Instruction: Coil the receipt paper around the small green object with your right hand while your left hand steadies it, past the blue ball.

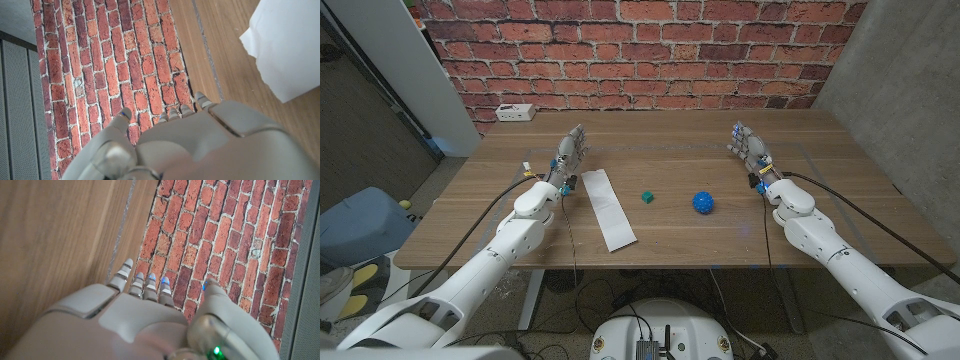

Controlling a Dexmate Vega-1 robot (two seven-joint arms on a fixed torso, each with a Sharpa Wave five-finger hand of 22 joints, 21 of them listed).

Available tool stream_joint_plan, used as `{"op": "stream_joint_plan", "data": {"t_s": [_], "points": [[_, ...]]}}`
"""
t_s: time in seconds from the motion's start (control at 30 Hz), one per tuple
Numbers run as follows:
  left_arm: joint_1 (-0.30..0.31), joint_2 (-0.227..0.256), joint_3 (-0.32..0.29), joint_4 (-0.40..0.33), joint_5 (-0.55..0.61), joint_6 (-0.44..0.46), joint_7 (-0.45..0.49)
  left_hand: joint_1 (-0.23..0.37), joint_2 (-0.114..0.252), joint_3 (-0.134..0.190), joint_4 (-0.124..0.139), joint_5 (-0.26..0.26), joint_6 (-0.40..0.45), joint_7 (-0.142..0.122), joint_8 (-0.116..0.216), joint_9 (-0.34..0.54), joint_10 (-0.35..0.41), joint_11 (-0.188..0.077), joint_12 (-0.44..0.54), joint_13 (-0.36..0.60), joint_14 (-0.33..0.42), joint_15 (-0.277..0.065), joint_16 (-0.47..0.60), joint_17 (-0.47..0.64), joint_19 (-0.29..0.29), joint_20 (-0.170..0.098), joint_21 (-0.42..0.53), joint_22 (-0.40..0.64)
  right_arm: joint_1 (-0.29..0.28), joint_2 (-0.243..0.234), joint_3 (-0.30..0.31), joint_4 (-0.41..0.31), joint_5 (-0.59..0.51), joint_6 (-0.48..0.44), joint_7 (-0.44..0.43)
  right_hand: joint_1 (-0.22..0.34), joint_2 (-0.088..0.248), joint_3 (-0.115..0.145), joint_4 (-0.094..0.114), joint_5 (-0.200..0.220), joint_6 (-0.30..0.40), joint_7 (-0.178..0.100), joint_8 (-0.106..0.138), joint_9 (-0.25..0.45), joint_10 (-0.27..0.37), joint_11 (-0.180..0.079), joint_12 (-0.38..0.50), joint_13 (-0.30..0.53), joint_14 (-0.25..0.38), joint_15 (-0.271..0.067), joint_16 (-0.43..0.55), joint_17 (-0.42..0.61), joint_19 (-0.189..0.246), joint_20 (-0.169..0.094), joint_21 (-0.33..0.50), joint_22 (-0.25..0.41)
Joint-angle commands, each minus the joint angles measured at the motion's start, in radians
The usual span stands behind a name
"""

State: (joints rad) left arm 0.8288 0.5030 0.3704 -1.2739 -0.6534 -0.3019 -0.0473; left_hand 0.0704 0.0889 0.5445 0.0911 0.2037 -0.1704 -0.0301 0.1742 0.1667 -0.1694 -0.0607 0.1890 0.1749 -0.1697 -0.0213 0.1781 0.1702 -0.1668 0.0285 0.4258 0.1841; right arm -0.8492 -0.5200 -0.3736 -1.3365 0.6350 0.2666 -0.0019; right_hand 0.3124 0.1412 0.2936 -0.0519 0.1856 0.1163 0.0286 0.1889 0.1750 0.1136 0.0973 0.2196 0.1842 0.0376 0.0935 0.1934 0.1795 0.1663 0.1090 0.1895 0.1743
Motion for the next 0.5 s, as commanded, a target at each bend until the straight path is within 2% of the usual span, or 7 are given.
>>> {"op": "stream_joint_plan", "data": {"t_s": [0.03, 0.2, 0.33, 0.47, 0.5], "points": [[-0.014, -0.007, 0.002, 0.03, -0.004, -0.009, -0.019, -0.001, 0.013, 0.005, -0.001, 0.006, -0.082, 0.0, 0.006, 0.004, -0.119, 0.0, 0.006, 0.004, -0.126, 0.003, 0.005, 0.004, -0.041, 0.002, 0.004, 0.001, 0.001, -0.04, -0.03, -0.095, -0.083, -0.099, -0.097, 0.025, 0.004, 0.018, -0.011, 0.005, 0.021, -0.007, 0.008, 0.006, 0.02, 0.0, 0.005, 0.006, 0.013, 0.005, 0.008, 0.003, 0.012, 0.012, 0.01, 0.002], [-0.017, -0.007, 0.003, 0.03, -0.004, -0.003, -0.02, -0.002, 0.012, 0.004, -0.001, 0.006, -0.075, -0.004, 0.009, 0.005, -0.116, 0.008, 0.008, 0.004, -0.123, 0.004, 0.006, 0.004, -0.041, 0.008, 0.002, 0.001, 0.009, -0.065, -0.05, -0.139, -0.133, -0.155, -0.134, 0.042, 0.009, 0.028, -0.023, 0.002, 0.043, -0.011, 0.013, 0.006, 0.043, 0.0, 0.008, 0.007, 0.032, 0.0, 0.014, 0.003, 0.017, 0.018, 0.012, 0.003], [-0.018, -0.004, 0.005, 0.026, -0.006, 0.008, -0.019, -0.002, 0.008, 0.001, -0.002, 0.007, -0.071, -0.004, 0.009, 0.005, -0.114, 0.023, 0.008, 0.004, -0.118, 0.014, 0.006, 0.003, -0.039, 0.028, 0.0, 0.001, 0.014, -0.087, -0.065, -0.181, -0.171, -0.203, -0.157, 0.05, 0.013, 0.033, -0.028, 0.0, 0.057, -0.014, 0.016, 0.006, 0.057, 0.002, 0.011, 0.007, 0.045, -0.004, 0.018, 0.005, 0.026, 0.022, 0.015, 0.004], [-0.019, -0.002, 0.007, 0.022, -0.006, 0.016, -0.02, -0.002, 0.005, -0.003, -0.003, 0.007, -0.066, -0.004, 0.01, 0.005, -0.108, 0.049, 0.01, 0.004, -0.111, 0.032, 0.008, 0.003, -0.033, 0.047, -0.001, 0.001, 0.017, -0.109, -0.08, -0.223, -0.209, -0.252, -0.177, 0.055, 0.015, 0.036, -0.032, -0.001, 0.068, -0.017, 0.018, 0.006, 0.068, 0.002, 0.012, 0.008, 0.057, -0.005, 0.022, 0.006, 0.03, 0.023, 0.017, 0.004], [-0.02, -0.002, 0.007, 0.022, -0.008, 0.017, -0.023, -0.002, 0.004, -0.004, -0.004, 0.008, -0.064, -0.004, 0.01, 0.005, -0.106, 0.063, 0.011, 0.004, -0.11, 0.034, 0.008, 0.003, -0.032, 0.05, -0.002, 0.001, 0.017, -0.114, -0.083, -0.233, -0.217, -0.264, -0.181, 0.057, 0.016, 0.038, -0.033, -0.002, 0.072, -0.017, 0.019, 0.006, 0.07, 0.002, 0.012, 0.008, 0.061, -0.006, 0.023, 0.006, 0.03, 0.023, 0.017, 0.004]]}}
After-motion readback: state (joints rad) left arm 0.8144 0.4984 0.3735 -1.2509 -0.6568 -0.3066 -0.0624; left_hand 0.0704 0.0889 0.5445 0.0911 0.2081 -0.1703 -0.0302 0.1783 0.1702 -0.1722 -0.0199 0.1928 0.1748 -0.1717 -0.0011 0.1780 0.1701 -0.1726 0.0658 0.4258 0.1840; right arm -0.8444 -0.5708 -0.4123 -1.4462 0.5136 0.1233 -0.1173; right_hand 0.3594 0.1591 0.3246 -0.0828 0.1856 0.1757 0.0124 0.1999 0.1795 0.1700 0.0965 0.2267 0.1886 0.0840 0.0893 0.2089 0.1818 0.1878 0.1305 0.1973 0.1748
